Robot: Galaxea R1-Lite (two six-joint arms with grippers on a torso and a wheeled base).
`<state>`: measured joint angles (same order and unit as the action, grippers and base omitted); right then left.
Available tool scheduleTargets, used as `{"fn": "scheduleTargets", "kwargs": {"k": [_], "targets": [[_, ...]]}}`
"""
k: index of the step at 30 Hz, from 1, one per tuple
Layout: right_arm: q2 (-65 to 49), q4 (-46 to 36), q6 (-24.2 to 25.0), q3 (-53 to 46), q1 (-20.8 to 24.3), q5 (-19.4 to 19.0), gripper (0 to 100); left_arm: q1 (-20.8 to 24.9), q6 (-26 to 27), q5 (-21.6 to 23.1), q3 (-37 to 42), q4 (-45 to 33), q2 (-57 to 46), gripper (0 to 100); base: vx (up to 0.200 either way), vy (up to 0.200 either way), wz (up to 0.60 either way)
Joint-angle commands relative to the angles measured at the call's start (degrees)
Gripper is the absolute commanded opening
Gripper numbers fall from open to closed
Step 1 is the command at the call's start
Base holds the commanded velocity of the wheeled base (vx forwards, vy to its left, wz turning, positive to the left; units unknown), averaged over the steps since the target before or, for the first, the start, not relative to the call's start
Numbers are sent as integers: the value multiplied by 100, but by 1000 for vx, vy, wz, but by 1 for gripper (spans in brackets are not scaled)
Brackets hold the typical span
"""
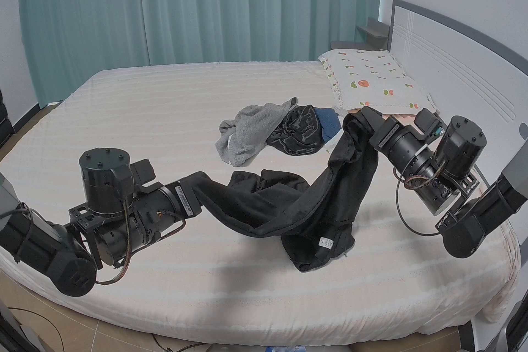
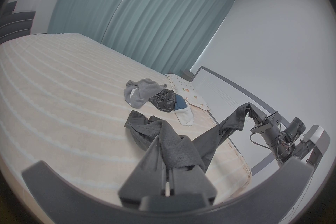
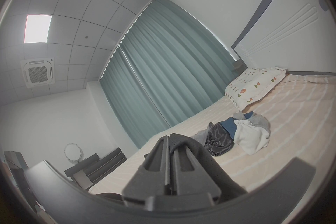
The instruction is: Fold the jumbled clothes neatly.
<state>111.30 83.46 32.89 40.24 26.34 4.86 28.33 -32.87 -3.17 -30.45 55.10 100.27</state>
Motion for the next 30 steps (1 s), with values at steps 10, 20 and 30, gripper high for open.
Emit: {"fn": "scheduleTargets", "kwargs": {"k": [10, 20, 30], "targets": [[-47, -5, -195, -201, 125, 6, 0, 15, -36, -377, -13, 27, 292, 0, -80, 0, 0], [-21, -5, -195, -192, 117, -3, 0, 6, -53, -298, 136, 53, 230, 0, -100, 0, 0], [-3, -5, -195, -210, 125, -12, 0, 6, -53, -369, 145, 273, 239, 0, 0, 0, 0]]}}
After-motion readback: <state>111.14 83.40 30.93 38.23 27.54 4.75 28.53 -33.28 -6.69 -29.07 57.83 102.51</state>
